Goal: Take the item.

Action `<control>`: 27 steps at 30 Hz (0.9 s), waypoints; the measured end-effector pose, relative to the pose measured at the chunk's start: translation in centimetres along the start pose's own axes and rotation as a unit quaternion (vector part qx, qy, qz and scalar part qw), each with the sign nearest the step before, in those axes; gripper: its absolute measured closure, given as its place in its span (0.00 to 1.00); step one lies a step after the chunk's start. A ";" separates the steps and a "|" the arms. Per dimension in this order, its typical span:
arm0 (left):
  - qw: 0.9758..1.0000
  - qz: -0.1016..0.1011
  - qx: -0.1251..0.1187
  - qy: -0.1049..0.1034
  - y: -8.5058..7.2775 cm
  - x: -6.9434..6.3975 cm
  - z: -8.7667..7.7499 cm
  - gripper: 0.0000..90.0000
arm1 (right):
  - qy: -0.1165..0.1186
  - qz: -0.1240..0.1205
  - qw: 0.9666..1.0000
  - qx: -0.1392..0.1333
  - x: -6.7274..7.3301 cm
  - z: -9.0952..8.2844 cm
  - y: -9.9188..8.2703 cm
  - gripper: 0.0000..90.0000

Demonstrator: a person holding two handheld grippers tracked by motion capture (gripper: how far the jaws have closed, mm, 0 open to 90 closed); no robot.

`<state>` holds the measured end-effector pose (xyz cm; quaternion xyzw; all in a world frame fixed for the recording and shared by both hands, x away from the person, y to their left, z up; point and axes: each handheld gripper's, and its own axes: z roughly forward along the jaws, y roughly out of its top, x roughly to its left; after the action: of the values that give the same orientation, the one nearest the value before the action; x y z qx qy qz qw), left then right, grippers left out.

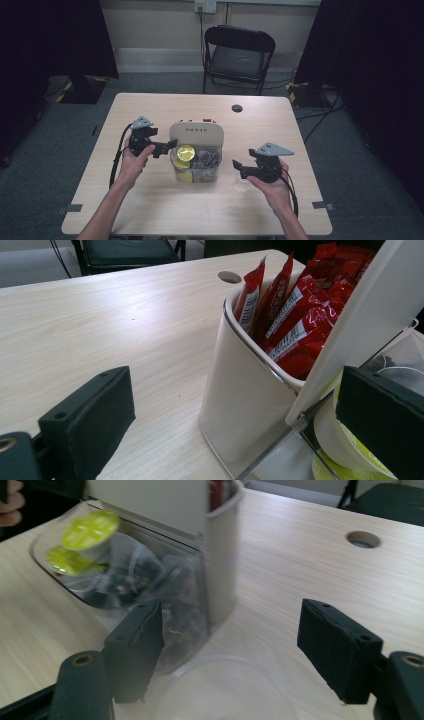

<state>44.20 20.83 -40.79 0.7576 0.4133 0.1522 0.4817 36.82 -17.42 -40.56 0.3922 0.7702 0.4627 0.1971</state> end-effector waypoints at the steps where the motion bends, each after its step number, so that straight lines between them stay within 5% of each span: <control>1: 1.000 0.001 0.003 0.001 0.1 0.0 0.0 0.02 | 0.007 -0.001 1.000 -0.002 0.3 0.2 0.2 0.31; 7: 1.000 0.003 -0.001 -0.002 0.4 -0.2 0.1 0.02 | 0.046 -0.015 0.999 -0.019 2.1 1.3 1.6 0.43; 17: 1.000 0.009 0.004 0.000 0.5 -0.1 0.0 0.02 | 0.102 -0.030 0.994 0.010 3.6 4.7 3.8 0.51; 27: 1.000 0.004 0.004 -0.011 0.7 0.2 0.0 0.01 | 0.122 -0.024 0.992 0.026 3.6 6.9 4.4 0.65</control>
<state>44.67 20.87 -40.27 0.7629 0.4055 0.1445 0.4825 41.06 -9.52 -39.98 0.3191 0.8097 0.4818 0.1021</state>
